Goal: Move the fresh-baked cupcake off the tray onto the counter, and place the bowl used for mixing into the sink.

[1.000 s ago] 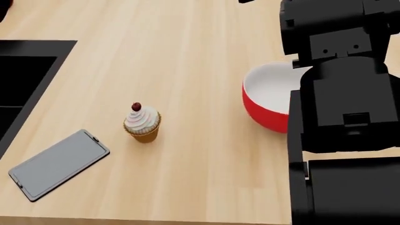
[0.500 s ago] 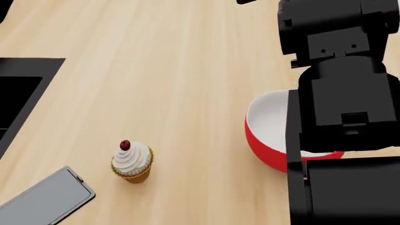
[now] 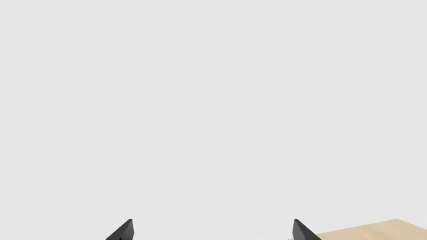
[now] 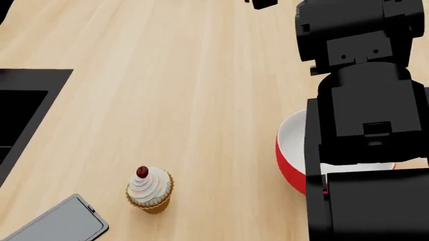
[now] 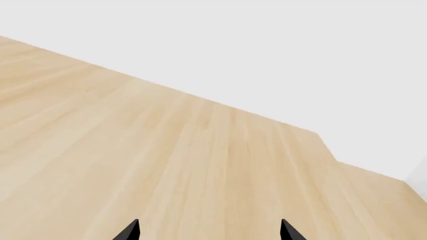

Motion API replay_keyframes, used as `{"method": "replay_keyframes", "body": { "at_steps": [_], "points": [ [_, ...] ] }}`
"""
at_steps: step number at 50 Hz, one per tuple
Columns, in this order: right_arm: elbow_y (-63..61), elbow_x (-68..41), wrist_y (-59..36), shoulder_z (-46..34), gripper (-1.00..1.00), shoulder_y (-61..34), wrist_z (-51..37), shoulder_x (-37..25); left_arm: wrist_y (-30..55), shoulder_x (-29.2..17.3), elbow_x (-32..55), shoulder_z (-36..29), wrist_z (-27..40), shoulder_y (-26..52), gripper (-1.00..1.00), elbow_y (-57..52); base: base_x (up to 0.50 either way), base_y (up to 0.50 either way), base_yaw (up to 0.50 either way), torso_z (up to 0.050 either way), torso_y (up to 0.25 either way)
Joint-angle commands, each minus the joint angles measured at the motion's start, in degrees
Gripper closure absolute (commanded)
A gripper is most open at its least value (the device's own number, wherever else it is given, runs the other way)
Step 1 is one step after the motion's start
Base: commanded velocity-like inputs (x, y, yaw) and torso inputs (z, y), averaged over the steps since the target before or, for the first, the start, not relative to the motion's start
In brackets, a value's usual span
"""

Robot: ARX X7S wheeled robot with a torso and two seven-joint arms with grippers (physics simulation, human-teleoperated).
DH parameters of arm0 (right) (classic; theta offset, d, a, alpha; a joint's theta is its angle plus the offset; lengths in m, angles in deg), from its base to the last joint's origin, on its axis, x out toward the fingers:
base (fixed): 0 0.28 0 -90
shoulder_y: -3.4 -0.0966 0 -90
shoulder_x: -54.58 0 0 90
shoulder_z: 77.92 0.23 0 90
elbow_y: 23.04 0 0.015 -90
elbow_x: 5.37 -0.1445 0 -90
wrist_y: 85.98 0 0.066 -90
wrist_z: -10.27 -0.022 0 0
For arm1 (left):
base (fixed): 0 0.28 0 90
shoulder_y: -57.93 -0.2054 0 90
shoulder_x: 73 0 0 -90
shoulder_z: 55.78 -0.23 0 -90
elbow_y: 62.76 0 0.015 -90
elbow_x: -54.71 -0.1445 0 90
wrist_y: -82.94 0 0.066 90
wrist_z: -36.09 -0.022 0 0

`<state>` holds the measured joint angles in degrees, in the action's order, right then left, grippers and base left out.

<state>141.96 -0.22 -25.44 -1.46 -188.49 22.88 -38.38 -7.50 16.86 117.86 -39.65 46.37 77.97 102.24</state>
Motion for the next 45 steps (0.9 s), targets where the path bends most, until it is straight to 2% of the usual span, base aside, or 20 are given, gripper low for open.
{"method": "replay_keyframes", "body": {
  "at_steps": [1, 12, 15, 21, 27, 35, 37, 45],
  "points": [
    [-0.1, -5.3, 0.1, -5.4, -1.0, 0.1, -0.9, -0.6, -1.4, 0.1, -1.5, 1.2, -0.2, -0.1, -1.0, -0.1, 0.21, 0.0, 0.0, 0.0, 0.0],
    [-0.1, -5.6, -1.3, -5.3, -1.0, -0.4, -1.1, -0.5, -1.3, 0.1, -2.3, 2.0, 0.0, -0.2, -1.0, -0.1, 0.24, 0.04, 0.0, 0.0, 0.0],
    [0.0, -6.0, -2.5, -4.4, -1.0, -1.1, -2.8, -0.3, -1.2, 0.1, -2.4, 2.1, -0.1, -0.1, -1.0, -0.1, 0.04, 0.0, 0.0, 0.0, 0.005],
    [0.0, -5.6, -5.7, -5.3, -1.0, -1.9, -0.4, 0.6, -1.2, 0.1, -2.2, 1.7, -0.2, -0.1, -1.0, -0.1, 0.0, 0.0, 0.0, 0.0, 0.0],
    [-0.1, -5.7, -13.4, -5.9, -1.0, -2.9, 1.1, 1.3, -1.0, 0.1, -1.2, 0.4, -0.3, 0.0, -1.0, -0.1, 0.0, 0.0, 0.0, 0.0, 0.0],
    [-0.6, -5.8, -19.1, -8.1, -1.0, -4.2, 5.0, 2.3, -1.2, 0.1, -0.2, -0.9, 0.0, 0.1, -1.0, -0.1, 0.0, 0.0, 0.0, 0.0, 0.0],
    [-0.9, -6.4, -23.3, -7.8, -1.0, -4.4, 5.6, 2.1, -1.3, 0.1, 0.0, -1.1, 0.1, 0.0, -1.0, -0.1, 0.0, 0.0, 0.0, 0.0, 0.0],
    [-12.1, -7.9, -34.4, -7.7, -1.0, -1.2, 6.6, 0.2, -1.4, 0.1, 0.5, -1.9, 0.3, 0.0, -1.0, -0.1, 0.0, 0.0, 0.0, 0.0, 0.0]
  ]
}}
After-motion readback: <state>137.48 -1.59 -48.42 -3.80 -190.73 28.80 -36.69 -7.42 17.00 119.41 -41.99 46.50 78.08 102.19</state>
